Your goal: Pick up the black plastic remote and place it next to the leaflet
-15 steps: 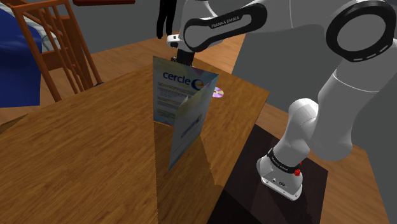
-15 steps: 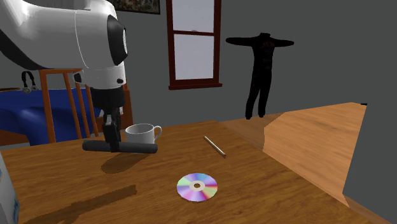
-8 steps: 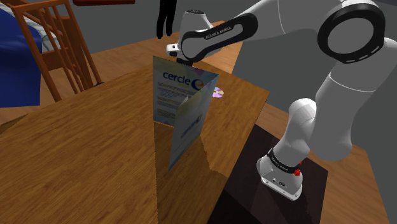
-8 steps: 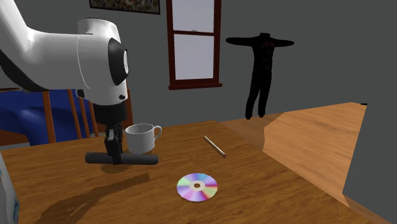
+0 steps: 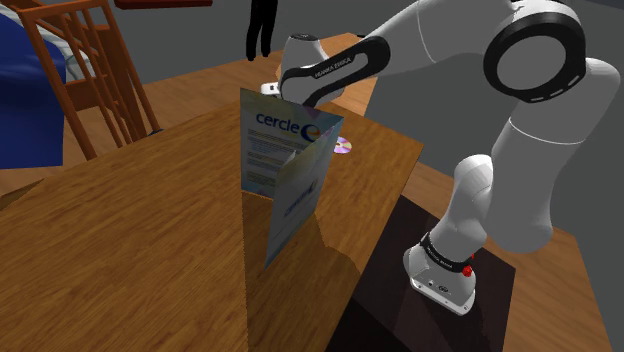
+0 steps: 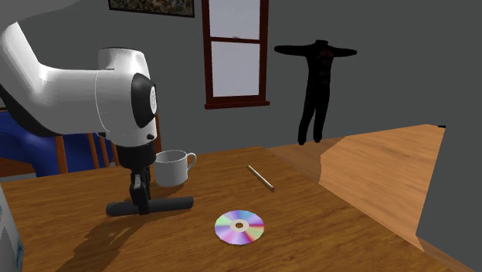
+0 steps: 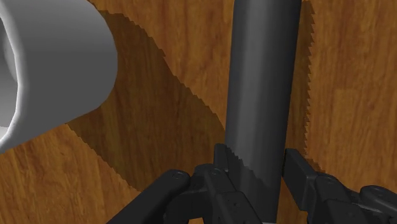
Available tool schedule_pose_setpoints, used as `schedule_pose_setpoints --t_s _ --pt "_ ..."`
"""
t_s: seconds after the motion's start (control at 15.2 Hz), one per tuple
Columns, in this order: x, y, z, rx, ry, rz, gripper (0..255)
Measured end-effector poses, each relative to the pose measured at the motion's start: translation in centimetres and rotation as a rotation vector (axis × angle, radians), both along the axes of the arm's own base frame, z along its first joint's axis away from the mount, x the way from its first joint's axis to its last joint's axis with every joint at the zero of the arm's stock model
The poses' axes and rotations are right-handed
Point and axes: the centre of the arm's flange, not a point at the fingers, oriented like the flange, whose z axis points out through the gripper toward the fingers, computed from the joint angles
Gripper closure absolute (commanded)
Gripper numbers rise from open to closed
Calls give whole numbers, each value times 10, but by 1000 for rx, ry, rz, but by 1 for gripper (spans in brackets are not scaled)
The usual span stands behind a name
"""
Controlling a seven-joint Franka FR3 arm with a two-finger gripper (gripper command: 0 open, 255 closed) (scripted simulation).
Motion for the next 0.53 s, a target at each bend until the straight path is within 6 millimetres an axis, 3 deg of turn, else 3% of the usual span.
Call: schedule_pose_setpoints --t_s 0.4,0.46,0.53 --pt "-1 0 -2 0 -1 0 255" --pt "-1 0 -2 0 -1 0 0" --pt "-1 0 -3 0 0 -1 0"
